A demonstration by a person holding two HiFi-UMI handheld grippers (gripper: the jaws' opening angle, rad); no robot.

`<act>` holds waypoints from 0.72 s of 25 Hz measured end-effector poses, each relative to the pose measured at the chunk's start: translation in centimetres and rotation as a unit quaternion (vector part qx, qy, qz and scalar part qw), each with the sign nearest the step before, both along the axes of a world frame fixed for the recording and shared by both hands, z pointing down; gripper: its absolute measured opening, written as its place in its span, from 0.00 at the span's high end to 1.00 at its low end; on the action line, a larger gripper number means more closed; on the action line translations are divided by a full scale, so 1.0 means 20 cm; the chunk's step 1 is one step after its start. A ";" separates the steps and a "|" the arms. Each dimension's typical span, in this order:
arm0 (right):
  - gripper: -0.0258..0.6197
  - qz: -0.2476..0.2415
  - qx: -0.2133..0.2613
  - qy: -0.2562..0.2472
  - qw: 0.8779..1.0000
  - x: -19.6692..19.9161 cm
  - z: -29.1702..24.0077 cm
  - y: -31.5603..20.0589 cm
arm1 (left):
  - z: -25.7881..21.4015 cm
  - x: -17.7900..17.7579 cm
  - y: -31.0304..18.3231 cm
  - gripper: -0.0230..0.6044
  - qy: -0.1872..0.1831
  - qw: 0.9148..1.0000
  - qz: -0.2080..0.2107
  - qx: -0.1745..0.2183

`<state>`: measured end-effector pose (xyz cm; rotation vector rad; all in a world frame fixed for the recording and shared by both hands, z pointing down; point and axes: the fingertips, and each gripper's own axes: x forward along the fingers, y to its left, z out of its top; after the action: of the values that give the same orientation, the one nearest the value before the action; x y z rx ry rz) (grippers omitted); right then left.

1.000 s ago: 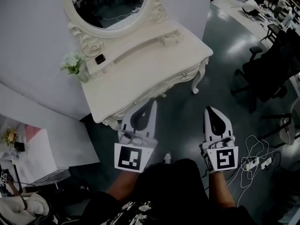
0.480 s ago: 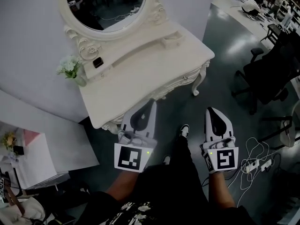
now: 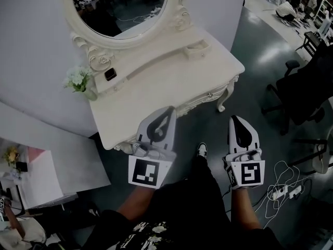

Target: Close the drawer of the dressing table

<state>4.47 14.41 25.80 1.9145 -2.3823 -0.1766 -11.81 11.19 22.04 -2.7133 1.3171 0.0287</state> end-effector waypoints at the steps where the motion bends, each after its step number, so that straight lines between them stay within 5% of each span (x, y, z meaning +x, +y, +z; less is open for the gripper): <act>1: 0.96 -0.001 -0.001 0.001 1.000 0.01 0.00 -0.03 | 0.00 0.01 -0.03 0.96 0.000 1.000 -0.001 -0.001; 18: 0.96 -0.036 -0.026 0.014 0.999 0.20 0.02 -0.62 | 0.00 0.21 -0.56 0.96 -0.005 0.999 -0.030 -0.022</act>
<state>8.49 1.95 26.24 1.7946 -2.4142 -0.1441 -7.56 0.02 22.14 -2.7046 1.4108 -0.0210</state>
